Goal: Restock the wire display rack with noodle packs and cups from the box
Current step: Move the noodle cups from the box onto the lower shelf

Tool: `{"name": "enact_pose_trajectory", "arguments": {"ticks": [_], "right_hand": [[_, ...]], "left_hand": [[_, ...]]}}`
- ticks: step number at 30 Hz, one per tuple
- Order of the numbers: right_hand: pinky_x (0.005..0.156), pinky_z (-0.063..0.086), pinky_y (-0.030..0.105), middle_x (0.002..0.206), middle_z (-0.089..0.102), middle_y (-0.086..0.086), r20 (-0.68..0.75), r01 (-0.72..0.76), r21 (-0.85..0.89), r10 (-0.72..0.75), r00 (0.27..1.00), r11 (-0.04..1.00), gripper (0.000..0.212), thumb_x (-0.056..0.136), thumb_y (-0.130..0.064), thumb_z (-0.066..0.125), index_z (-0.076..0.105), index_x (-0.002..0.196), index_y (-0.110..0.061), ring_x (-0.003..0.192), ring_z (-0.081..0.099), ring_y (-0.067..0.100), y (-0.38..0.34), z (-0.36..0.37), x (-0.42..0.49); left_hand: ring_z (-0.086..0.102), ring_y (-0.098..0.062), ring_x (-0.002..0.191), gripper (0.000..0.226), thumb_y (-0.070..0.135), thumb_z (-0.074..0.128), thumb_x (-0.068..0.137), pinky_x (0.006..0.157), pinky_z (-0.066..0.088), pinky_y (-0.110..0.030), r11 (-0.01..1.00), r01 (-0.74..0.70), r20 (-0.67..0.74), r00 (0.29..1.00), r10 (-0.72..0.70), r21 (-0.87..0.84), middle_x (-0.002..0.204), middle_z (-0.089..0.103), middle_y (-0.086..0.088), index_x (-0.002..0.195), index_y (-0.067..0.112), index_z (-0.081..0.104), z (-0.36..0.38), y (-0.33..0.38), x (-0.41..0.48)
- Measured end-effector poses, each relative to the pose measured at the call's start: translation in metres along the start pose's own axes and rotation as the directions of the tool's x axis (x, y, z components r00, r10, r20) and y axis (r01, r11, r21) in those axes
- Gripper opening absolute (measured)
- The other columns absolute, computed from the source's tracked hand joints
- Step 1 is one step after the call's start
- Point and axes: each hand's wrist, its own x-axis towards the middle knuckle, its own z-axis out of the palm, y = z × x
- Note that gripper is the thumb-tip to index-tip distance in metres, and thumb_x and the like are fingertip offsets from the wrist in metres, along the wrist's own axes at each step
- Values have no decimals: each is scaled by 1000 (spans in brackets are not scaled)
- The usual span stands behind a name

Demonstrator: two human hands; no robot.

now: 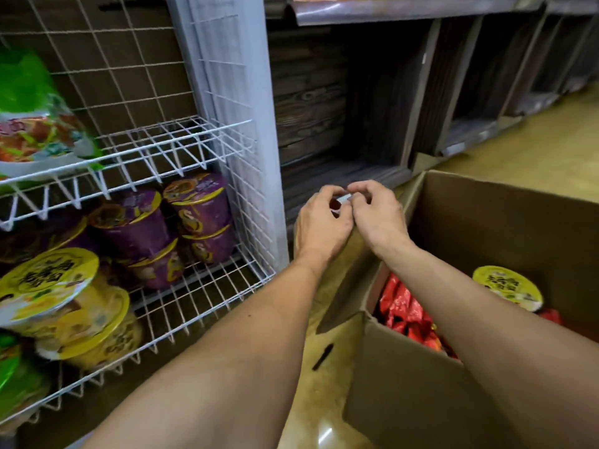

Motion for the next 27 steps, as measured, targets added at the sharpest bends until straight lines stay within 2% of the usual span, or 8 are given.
{"name": "enact_pose_trajectory", "arguments": {"ticks": [4,12,15,19,23,27], "right_hand": [[100,44,27,121,69,-1,-58,-59,-32,57,997,998,28,100,-20,49,68,120,-25,116,61,18,17,-31,5],[97,45,31,119,70,4,-171,-170,-105,151,974,980,29,99,-21,48,68,120,-26,115,61,24,65,-88,8],[95,44,29,120,70,2,-213,-225,-144,192,958,964,29,100,-20,47,68,119,-27,115,60,23,88,-109,5],[100,45,33,123,68,2,-216,-271,-206,226,950,940,31,99,-20,47,66,123,-24,119,59,23,118,-129,3],[102,45,35,127,66,3,-200,-319,-245,275,941,915,34,100,-21,46,63,129,-21,122,58,24,144,-143,2],[101,41,31,132,64,4,-200,-430,-237,390,899,871,37,99,-23,49,58,134,-19,125,57,24,172,-157,7]], "left_hand": [[63,-21,109,24,33,59,95,94,50,-36,998,-33,37,999,35,-50,114,71,1,118,27,65,35,19,2],[64,-21,107,25,24,58,91,92,48,-29,993,-78,198,976,96,-92,112,72,0,114,26,69,97,57,-4],[63,-20,110,27,29,58,93,96,49,-30,994,-63,362,927,93,-94,114,70,-1,118,27,68,125,63,-10],[59,-24,118,38,37,56,96,102,47,-34,996,-93,528,845,86,-14,125,63,-6,132,27,61,156,59,-20],[57,-25,122,42,38,55,96,105,45,-38,996,-90,593,802,67,9,131,58,-7,137,27,57,184,60,-28],[58,-25,121,42,41,57,95,106,46,-38,998,-43,622,783,9,39,131,60,-7,135,26,58,218,56,-32]]}}
